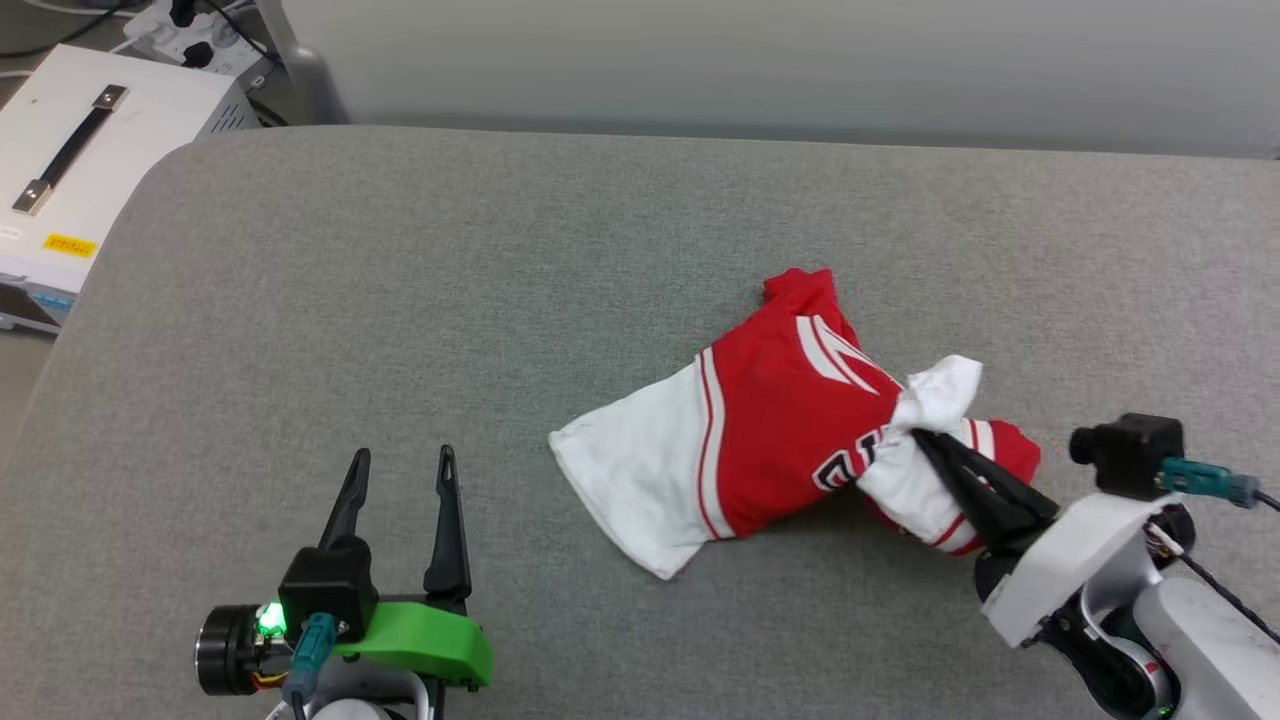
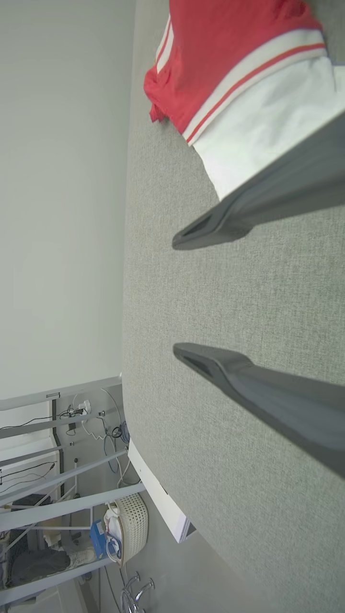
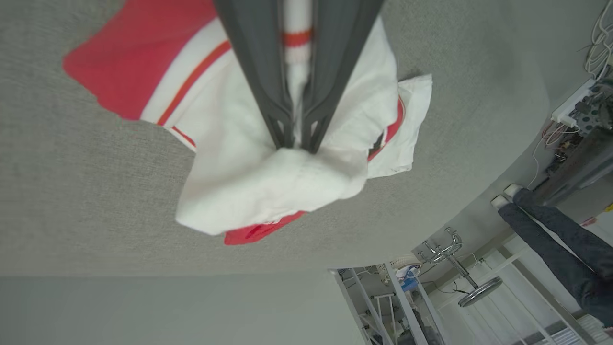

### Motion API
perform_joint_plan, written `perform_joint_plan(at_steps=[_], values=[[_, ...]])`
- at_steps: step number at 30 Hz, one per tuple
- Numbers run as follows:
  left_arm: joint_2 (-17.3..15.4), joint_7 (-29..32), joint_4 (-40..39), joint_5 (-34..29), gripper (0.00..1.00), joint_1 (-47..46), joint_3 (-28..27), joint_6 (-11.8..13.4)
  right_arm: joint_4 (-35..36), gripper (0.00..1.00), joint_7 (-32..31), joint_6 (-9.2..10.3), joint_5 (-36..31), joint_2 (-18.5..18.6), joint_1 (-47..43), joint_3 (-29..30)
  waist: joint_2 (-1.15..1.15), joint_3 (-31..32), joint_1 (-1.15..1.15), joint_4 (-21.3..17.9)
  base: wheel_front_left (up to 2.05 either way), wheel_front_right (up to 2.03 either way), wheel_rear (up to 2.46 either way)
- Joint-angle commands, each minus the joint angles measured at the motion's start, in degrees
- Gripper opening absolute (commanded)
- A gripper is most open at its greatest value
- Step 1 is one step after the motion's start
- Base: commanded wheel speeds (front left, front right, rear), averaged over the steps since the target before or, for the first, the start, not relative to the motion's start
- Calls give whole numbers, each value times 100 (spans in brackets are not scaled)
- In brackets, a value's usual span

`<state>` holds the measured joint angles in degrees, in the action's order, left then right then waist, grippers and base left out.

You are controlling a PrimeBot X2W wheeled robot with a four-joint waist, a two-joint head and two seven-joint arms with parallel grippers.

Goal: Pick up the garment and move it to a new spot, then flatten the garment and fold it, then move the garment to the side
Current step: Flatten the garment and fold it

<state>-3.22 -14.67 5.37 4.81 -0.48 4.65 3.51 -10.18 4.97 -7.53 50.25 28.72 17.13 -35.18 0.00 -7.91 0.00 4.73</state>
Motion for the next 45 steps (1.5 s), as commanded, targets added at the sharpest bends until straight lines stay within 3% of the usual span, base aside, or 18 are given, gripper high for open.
perform_joint_plan(at_steps=[1, 9, 16, 21, 27, 28, 29, 30, 33, 39, 42, 45], values=[[29, -33, 15, -49, 100, 106, -12, -27, -33, 0, 142, 4, 134, -32, -172, 220, 0, 47, 0, -81, 0, 0, 0], [32, -33, 59, -48, 100, 153, 10, -47, -608, 0, 873, 4, 877, -183, -868, 1753, 0, 59, 0, -213, 0, 0, 0], [34, -33, 89, -13, 100, 207, 46, -36, -1375, 0, 994, 4, 1183, -410, -1318, 3023, 0, 91, 0, -292, 0, 0, 0], [34, -33, 106, -5, 100, 248, 59, -36, -2254, 0, 1000, 4, 929, -708, -1453, 4252, 0, 143, 0, -344, 0, 0, 0], [34, -33, 128, -9, 100, 278, 71, -46, -2984, 0, 1001, 4, 347, -1055, -1328, 4928, 0, 208, 0, -412, 0, 0, 0], [34, -33, 129, -9, 100, 284, 72, -45, -3027, 11, 1002, 4, 245, -1087, -1291, 5024, 0, 221, 0, -423, 0, 0, 0], [34, -33, 129, -9, 100, 288, 75, -43, -3030, 47, 1002, 4, 151, -1109, -1269, 5113, 0, 233, 0, -431, 0, 0, 0], [34, -33, 129, -8, 100, 293, 77, -42, -3008, 100, 1002, 4, 36, -1126, -1252, 5207, 0, 247, 0, -440, 0, 0, 0], [34, -33, 129, -10, 100, 322, 88, -43, -2666, 100, 1002, 4, -514, -1199, -1254, 5683, 0, 302, 0, -456, 0, 0, 0], [34, -33, 74, -36, 100, 382, 86, -33, -939, 100, 1002, 4, -2091, -1888, -1456, 6719, 0, 386, 0, -462, 0, 0, 0], [34, -33, 8, -79, 100, 392, 72, -35, 12, 100, 1002, 4, -2680, -2116, -1443, 6772, 0, 397, 0, -464, 0, 0, 0], [34, -33, -68, -126, 100, 384, 60, -44, 726, 100, 1002, 4, -3100, -2137, -1380, 6464, 0, 400, 0, -455, 0, 0, 0]])
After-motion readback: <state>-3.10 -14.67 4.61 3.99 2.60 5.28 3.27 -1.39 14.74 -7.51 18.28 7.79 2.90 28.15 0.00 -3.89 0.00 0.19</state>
